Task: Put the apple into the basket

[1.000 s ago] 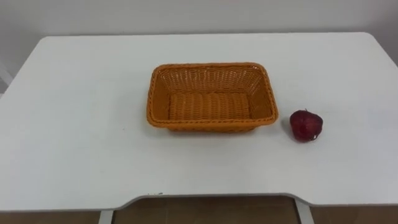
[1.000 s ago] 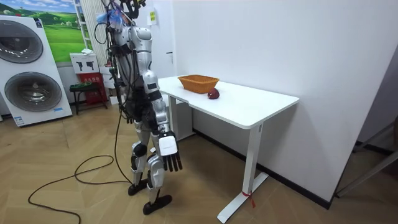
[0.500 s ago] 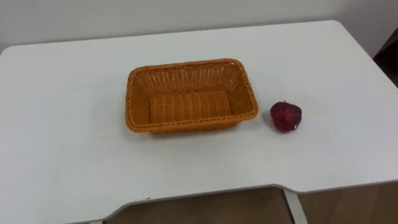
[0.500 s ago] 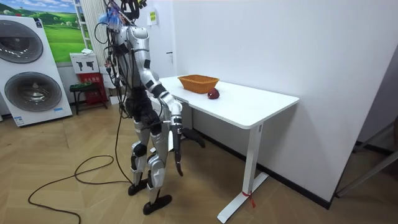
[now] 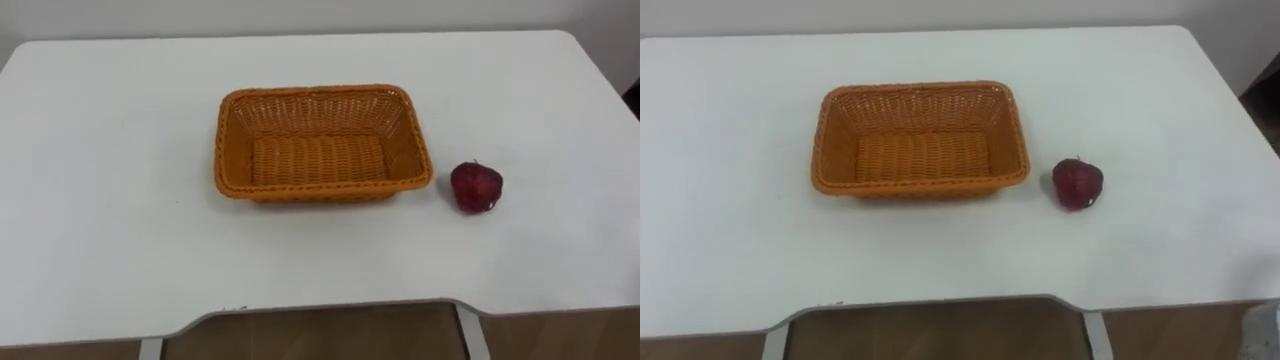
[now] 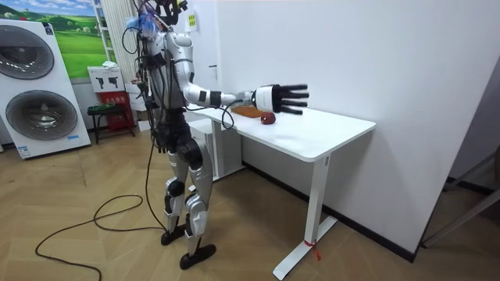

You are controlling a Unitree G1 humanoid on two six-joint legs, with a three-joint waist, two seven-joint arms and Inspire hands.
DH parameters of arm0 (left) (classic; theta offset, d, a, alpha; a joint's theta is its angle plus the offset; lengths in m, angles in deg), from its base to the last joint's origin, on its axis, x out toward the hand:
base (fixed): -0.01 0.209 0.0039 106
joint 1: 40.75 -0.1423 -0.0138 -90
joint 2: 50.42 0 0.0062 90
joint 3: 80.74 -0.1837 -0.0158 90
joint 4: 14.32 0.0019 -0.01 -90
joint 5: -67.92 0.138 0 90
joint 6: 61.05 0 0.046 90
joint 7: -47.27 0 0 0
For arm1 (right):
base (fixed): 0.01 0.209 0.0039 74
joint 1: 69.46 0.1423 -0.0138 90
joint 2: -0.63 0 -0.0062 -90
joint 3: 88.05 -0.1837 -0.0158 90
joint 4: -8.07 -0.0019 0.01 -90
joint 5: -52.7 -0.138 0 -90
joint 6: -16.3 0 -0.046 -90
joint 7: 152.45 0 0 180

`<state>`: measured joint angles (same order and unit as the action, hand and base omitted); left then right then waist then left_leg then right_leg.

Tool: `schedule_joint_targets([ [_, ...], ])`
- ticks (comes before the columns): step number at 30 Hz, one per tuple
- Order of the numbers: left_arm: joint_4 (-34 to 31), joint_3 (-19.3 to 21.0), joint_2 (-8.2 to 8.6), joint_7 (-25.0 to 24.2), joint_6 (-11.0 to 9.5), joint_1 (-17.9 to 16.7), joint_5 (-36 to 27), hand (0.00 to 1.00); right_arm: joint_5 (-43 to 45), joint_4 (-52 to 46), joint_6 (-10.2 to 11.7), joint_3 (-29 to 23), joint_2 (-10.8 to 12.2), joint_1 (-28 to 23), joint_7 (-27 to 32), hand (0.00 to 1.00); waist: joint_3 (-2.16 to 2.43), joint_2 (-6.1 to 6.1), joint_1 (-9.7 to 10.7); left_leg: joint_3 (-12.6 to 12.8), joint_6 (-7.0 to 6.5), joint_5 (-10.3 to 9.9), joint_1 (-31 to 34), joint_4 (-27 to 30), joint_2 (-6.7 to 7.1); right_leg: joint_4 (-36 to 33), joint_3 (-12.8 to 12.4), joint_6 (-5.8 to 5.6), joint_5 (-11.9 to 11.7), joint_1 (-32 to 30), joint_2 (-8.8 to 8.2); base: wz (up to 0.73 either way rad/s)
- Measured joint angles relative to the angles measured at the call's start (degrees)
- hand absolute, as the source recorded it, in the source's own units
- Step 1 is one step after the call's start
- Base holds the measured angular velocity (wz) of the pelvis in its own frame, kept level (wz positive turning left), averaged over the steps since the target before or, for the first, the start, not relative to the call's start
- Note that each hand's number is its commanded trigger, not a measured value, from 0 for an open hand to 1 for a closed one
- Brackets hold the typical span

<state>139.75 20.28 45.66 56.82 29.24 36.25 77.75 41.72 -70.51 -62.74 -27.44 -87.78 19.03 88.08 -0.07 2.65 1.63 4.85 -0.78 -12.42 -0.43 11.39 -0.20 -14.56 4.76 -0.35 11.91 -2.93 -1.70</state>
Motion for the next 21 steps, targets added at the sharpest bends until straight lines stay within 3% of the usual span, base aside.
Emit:
schedule_joint_targets([
  [3, -0.18, -0.61, 0.02, -0.03, -0.08, -0.05, 0.02, 0.0, 6.39, -2.89, 0.39, 4.35, 0.11, -0.44, -1.12, 0.0, 0.07, 0.05, -0.86, -0.06, 0.0, 0.0, 0.01, -0.05, -0.04, 0.94, 0.16, -0.05, -0.29, 0.53, 0.05, 0.02],
  [8, -0.59, -2.03, -0.02, -0.12, -0.17, -0.07, -0.01, 0.0, 10.95, -5.55, 0.12, 10.54, 0.9, -1.72, -7.98, 0.0, 0.21, -0.29, -1.46, -0.07, 0.0, 0.0, 0.06, -0.13, -0.04, 0.89, 0.36, -0.06, -0.34, 0.78, -0.01, 0.0],
  [18, -1.58, -3.61, 0.03, -0.3, -0.19, -0.52, 0.48, 0.0, 11.39, -5.56, -0.59, 15.92, 0.91, -2.03, -18.31, 0.0, 0.18, -0.76, -2.12, -0.17, 0.0, 0.0, -0.33, -0.13, -0.11, 0.96, 0.49, 0.0, -0.52, 1.27, 0.0, 0.0],
  [21, -1.64, -4.96, 0.05, -0.28, -0.18, -0.67, 0.93, 0.0, 11.32, -5.55, -0.67, 18.12, 0.91, -2.2, -20.77, 0.0, -0.09, -1.16, -2.06, -0.18, 0.0, 0.0, -0.88, -0.13, -0.11, 0.97, 0.47, 0.0, -0.58, 1.82, 0.0, 0.0],
])
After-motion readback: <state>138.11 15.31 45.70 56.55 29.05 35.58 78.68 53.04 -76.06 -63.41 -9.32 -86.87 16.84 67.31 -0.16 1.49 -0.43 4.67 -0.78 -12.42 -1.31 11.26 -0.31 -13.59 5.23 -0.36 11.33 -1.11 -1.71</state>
